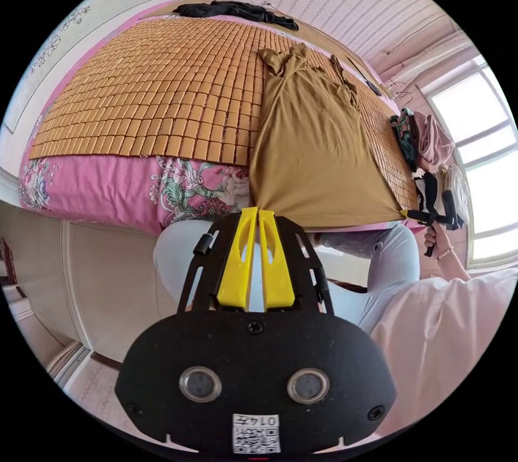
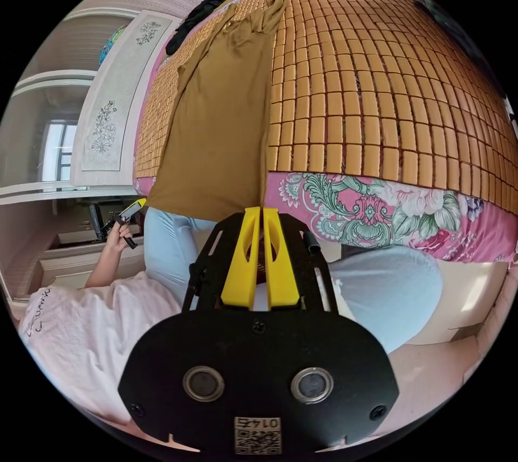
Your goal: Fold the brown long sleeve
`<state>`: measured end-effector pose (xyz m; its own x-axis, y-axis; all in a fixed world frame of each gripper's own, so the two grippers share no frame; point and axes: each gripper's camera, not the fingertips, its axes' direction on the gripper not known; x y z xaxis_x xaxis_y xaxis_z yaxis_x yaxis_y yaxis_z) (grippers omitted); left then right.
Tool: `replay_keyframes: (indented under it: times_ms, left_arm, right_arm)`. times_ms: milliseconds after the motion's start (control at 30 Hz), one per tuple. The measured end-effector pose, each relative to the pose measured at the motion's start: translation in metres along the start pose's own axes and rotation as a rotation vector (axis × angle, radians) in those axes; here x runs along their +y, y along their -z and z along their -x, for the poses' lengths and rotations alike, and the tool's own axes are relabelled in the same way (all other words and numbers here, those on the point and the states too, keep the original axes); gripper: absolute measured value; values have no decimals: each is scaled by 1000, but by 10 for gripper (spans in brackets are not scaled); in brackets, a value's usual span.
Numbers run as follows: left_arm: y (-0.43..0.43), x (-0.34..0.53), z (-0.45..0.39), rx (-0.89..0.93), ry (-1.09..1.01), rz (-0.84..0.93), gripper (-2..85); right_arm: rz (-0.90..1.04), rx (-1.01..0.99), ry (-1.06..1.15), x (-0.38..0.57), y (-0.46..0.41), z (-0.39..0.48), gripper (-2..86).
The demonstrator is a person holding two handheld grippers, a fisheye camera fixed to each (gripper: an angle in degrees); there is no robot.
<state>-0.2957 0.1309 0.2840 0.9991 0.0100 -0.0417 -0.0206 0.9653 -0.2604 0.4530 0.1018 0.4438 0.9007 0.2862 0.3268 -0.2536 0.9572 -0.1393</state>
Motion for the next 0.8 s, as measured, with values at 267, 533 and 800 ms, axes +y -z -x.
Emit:
replay_keyframes:
  times_ms: [267, 533, 800]
  left_arm:
    - [-22, 3, 11, -118, 21, -79, -6]
    - [-38, -87, -34, -192, -184, -202, 23]
    - [-177, -257, -187, 51, -602, -140, 59]
  right_arm:
    - [-103, 31, -68, -5, 14, -13, 12]
    - [-217, 144, -8, -90, 62, -20, 61]
    - [-285, 207, 128, -297, 79, 21, 78]
